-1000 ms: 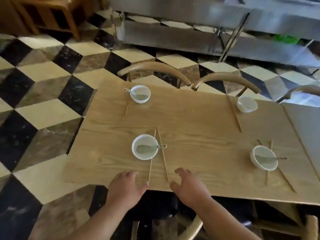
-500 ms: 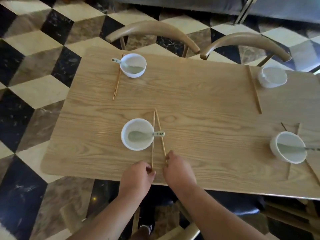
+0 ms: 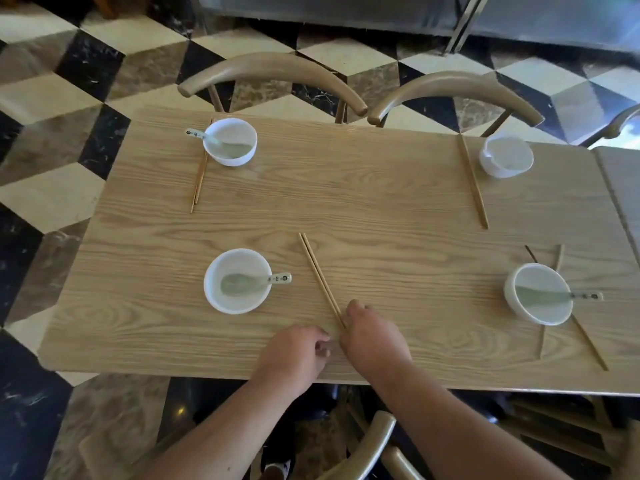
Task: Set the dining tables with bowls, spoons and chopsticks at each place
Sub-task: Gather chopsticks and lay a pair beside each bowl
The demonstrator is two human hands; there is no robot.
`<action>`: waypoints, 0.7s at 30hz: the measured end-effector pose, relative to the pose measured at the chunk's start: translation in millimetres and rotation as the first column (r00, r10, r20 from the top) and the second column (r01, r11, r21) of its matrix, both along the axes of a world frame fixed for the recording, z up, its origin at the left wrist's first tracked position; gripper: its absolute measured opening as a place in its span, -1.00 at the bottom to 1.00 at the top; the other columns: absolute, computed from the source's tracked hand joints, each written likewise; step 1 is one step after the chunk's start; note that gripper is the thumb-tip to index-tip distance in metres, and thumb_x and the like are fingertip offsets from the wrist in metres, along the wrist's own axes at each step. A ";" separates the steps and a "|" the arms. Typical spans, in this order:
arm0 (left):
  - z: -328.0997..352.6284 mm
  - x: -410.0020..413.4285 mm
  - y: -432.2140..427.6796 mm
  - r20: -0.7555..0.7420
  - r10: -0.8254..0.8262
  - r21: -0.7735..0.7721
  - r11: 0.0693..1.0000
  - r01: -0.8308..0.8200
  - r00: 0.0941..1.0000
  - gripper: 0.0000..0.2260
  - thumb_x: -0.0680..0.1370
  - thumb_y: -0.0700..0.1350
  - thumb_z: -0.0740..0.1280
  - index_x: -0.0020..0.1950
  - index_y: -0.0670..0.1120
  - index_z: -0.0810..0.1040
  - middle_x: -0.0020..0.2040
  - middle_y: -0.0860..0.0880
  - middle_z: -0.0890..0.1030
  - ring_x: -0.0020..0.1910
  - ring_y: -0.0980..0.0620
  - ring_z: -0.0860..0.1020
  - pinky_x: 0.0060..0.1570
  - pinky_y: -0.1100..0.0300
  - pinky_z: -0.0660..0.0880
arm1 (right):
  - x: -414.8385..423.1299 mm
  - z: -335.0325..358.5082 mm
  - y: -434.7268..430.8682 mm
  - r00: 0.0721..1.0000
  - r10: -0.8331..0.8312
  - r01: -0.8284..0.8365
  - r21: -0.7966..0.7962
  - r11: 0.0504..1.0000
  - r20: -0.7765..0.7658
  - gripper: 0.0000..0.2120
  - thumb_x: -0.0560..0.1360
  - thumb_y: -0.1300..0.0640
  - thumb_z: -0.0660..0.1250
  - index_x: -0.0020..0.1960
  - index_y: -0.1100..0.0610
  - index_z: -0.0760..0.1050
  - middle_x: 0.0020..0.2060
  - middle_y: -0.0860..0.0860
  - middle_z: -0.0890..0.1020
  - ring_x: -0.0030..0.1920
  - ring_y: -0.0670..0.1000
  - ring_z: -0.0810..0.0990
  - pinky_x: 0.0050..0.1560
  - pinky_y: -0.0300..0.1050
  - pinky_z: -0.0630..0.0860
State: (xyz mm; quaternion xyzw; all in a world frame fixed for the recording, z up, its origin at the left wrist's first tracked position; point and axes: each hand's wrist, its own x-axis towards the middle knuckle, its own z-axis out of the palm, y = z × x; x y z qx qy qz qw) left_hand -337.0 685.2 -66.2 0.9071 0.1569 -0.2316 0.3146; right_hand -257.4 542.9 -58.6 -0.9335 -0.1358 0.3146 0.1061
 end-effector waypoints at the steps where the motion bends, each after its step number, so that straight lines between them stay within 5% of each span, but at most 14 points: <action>1: -1.5 0.3 2.0 0.056 -0.018 0.051 0.999 0.015 0.998 -0.73 0.65 0.03 0.39 0.34 0.10 0.67 0.27 0.08 0.67 0.18 0.03 0.67 0.17 0.12 0.59 | 3.6 1.1 -4.7 1.000 0.013 -0.013 0.004 1.000 0.013 -0.86 0.58 0.23 0.24 0.06 0.04 0.34 0.04 0.08 0.61 0.01 0.26 0.68 -0.18 0.01 0.46; 4: -3.7 8.3 4.4 0.209 -0.101 0.185 0.981 0.062 0.973 -0.56 0.59 -0.09 0.46 0.47 -0.07 0.56 0.39 -0.08 0.54 0.13 -0.16 0.66 0.02 -0.05 0.65 | 14.9 3.6 -19.3 0.988 0.141 -0.140 -0.032 0.990 0.065 -0.80 0.55 0.29 0.20 0.07 0.02 0.33 0.04 0.07 0.61 -0.01 0.25 0.67 -0.22 0.04 0.46; 9: -1.2 39.3 1.8 0.105 -0.279 0.415 0.885 0.213 0.955 -0.40 0.70 -0.05 0.27 0.72 -0.01 0.13 0.70 -0.14 0.13 0.39 -0.20 0.49 0.26 -0.10 0.56 | 41.4 7.0 -45.7 0.942 0.311 -0.289 -0.167 0.943 0.125 -0.62 0.54 0.38 0.19 0.29 0.06 0.39 0.13 0.06 0.59 0.11 0.18 0.63 -0.19 0.05 0.48; 17: 2.3 49.1 -1.7 0.019 -0.291 0.488 0.838 0.245 0.957 -0.83 0.68 -0.15 0.29 0.27 -0.06 0.51 0.20 -0.08 0.59 0.12 -0.13 0.62 0.02 -0.03 0.55 | 76.7 6.1 -58.6 0.872 0.452 -0.399 -0.262 0.879 0.189 -0.62 0.59 0.34 0.17 0.33 0.04 0.42 0.14 0.07 0.56 0.12 0.17 0.62 -0.19 0.03 0.45; 21: -1.7 31.8 1.3 0.013 -0.168 0.423 0.894 0.147 0.986 -0.89 0.68 -0.06 0.31 0.15 -0.04 0.59 0.06 -0.03 0.65 0.04 -0.10 0.65 -0.14 0.04 0.47 | 68.8 2.8 -38.5 0.944 0.227 -0.206 -0.109 0.972 0.241 -0.68 0.59 0.32 0.16 0.28 0.08 0.43 0.08 0.09 0.57 0.07 0.20 0.63 -0.19 0.03 0.43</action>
